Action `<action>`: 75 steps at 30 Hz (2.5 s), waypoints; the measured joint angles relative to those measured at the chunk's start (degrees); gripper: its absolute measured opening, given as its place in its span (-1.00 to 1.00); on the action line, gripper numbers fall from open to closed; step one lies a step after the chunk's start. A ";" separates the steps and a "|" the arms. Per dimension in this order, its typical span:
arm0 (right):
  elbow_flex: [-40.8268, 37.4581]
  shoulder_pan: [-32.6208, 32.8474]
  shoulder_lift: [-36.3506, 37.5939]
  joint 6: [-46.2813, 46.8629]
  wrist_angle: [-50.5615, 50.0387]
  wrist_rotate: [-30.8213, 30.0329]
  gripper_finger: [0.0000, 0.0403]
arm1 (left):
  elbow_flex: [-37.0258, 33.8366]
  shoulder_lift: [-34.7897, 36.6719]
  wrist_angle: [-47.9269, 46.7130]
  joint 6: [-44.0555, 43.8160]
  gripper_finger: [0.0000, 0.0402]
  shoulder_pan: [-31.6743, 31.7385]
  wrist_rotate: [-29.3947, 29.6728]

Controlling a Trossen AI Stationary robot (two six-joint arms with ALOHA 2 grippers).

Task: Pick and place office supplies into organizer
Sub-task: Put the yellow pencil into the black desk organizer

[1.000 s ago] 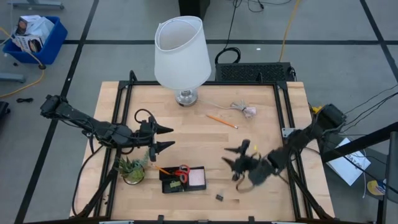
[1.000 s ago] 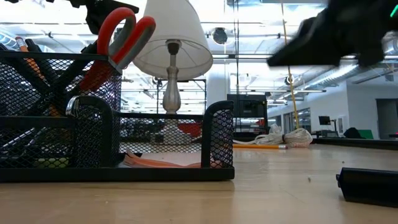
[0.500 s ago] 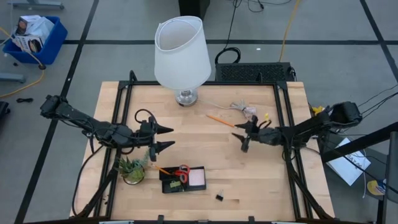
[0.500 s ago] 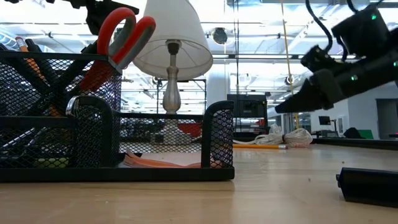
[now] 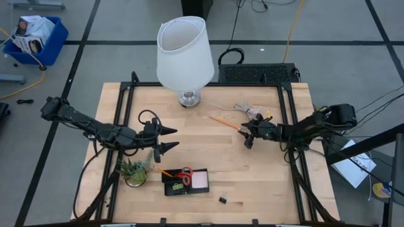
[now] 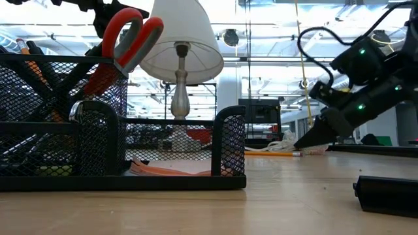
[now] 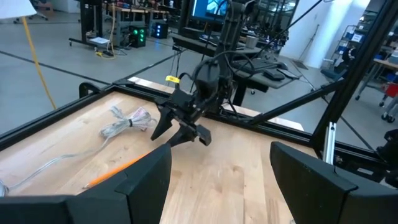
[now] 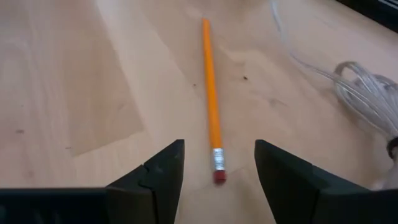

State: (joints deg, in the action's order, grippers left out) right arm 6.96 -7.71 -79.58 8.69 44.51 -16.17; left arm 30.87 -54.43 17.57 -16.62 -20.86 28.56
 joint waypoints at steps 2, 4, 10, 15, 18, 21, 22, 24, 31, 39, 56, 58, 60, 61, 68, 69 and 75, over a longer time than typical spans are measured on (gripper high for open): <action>0.00 -0.95 -1.92 -0.21 1.43 0.01 -0.07 | 0.00 0.00 0.02 -0.02 0.36 0.00 0.00; 0.00 -1.61 -4.12 -0.35 3.60 0.16 -0.08 | 0.00 0.00 0.02 -0.04 0.36 0.00 0.00; 0.07 -3.44 -11.18 -0.24 9.46 4.50 -0.15 | 0.00 0.00 -0.03 -0.05 0.36 -0.11 -0.02; 0.07 -3.58 -17.18 -0.22 14.39 4.14 -0.27 | 0.00 0.00 -0.12 -0.39 0.36 -0.20 -0.07; 0.10 -3.58 -20.27 0.07 17.35 3.86 -0.37 | 0.00 0.00 -0.14 -0.39 0.36 -0.20 -0.07; 0.11 -3.58 -22.87 0.76 19.15 3.58 -0.51 | 0.00 0.00 -0.16 -0.40 0.36 -0.20 -0.10; 0.11 -3.58 -23.78 0.84 19.93 3.57 -0.56 | 0.00 0.00 -0.16 -0.44 0.36 -0.20 -0.09; 0.11 -3.64 -25.06 0.96 21.16 4.21 -0.67 | 0.00 0.00 -0.18 -0.46 0.36 -0.20 -0.11; 0.09 -3.67 -25.89 1.76 21.55 4.95 -0.93 | 0.00 0.00 -0.22 -0.50 0.36 -0.20 -0.13; 0.02 -2.09 -26.33 3.05 27.95 8.99 -0.93 | 0.00 0.00 -0.22 -0.50 0.36 -0.20 -0.13; 1.09 9.21 -17.64 0.92 34.28 10.18 -0.94 | 0.04 0.02 -1.20 -0.49 0.36 -0.17 -0.13; 1.07 11.70 -15.52 0.69 34.34 8.65 -0.94 | 0.04 0.02 -1.44 -0.29 0.36 -0.30 -0.17; 1.07 14.23 -13.44 -0.48 34.60 6.37 -0.94 | 0.09 0.01 -2.57 -0.37 0.36 -0.35 -0.20; 1.07 15.38 -12.33 -1.01 34.62 5.16 -0.94 | 0.07 -0.19 -2.87 -0.44 0.36 -0.35 -0.20; 1.07 20.62 -5.91 -2.68 35.02 1.16 -0.94 | 0.07 -1.13 -2.54 -1.94 0.36 -0.37 -0.11; 1.07 21.34 -5.61 -2.50 35.08 1.08 -0.94 | 0.07 -1.24 -2.84 -2.13 0.36 -0.40 -0.16; 1.83 25.68 -5.21 -4.30 34.92 -3.01 -0.94 | 0.04 -1.20 -2.36 -2.32 0.36 -1.06 -1.31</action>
State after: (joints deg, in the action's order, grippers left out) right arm 8.79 17.97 -84.79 4.39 79.44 -19.18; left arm 30.92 -55.64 15.20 -18.94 -21.92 27.24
